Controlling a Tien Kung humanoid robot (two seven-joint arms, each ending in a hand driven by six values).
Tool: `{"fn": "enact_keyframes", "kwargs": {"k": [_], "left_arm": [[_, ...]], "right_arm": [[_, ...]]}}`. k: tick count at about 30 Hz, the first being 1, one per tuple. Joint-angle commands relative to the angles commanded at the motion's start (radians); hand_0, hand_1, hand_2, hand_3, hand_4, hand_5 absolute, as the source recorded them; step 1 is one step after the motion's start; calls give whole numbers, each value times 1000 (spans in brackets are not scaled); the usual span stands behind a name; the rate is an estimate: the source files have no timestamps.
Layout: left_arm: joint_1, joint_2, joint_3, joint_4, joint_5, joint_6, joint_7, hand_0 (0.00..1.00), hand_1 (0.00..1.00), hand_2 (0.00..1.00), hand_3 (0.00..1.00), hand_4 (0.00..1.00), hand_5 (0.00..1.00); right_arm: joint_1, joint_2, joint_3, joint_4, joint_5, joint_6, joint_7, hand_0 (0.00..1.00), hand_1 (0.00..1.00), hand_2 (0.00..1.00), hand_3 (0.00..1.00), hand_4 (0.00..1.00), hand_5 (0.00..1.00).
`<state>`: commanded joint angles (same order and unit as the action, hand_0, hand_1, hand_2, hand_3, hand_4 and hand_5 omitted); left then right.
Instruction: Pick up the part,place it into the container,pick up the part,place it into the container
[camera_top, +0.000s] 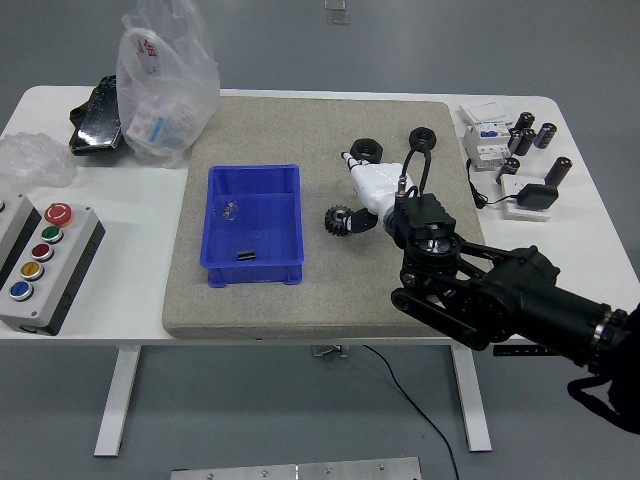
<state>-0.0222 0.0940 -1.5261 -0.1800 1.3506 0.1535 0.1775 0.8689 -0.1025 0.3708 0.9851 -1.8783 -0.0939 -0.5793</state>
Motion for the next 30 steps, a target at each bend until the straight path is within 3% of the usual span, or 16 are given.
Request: {"fn": "enact_keyframes", "kwargs": {"k": [8,10,15,16,21,22,27,28,30], "left_arm": [[-1,1,0,0,1,0,1,643,572,561,627,729,338],[-2,0,1,0,0,0,1,643,572,561,626,728,339],[-2,-1,3,0,0,0,2,643,572,561,626,728,339],[-2,-1,3,0,0,0,2,643,572,561,627,728,341],[-3,1,8,0,-3,0,2,643,572,561,627,728,341],[-3,1,9,0,-5,0,2,643,572,561,627,728,342],[-3,3,14,0,-10,-1,0,643,572,561,627,728,342],[-3,3,13,0,-11,0,0,643,571,561,627,728,342],[-2,2,13,0,-11,-1,0,643,571,561,627,728,342]], "right_arm": [[7,18,-57,-19,40,-11,11,328,753,998,998,918,408],[8,27,-78,-38,59,-32,22,320,722,940,998,922,408],[5,49,-109,-108,131,-125,81,320,722,940,998,922,408],[5,51,-112,-117,140,-138,90,253,583,715,745,708,308],[3,62,-122,-151,134,-152,113,253,583,715,745,708,308],[2,63,-124,-156,131,-148,115,237,519,612,656,440,294],[-1,64,-128,-169,132,-130,122,237,519,612,656,440,294],[-2,63,-128,-169,133,-130,124,234,496,539,598,218,184],[-3,59,-126,-163,134,-135,128,234,496,539,598,218,184]]}}
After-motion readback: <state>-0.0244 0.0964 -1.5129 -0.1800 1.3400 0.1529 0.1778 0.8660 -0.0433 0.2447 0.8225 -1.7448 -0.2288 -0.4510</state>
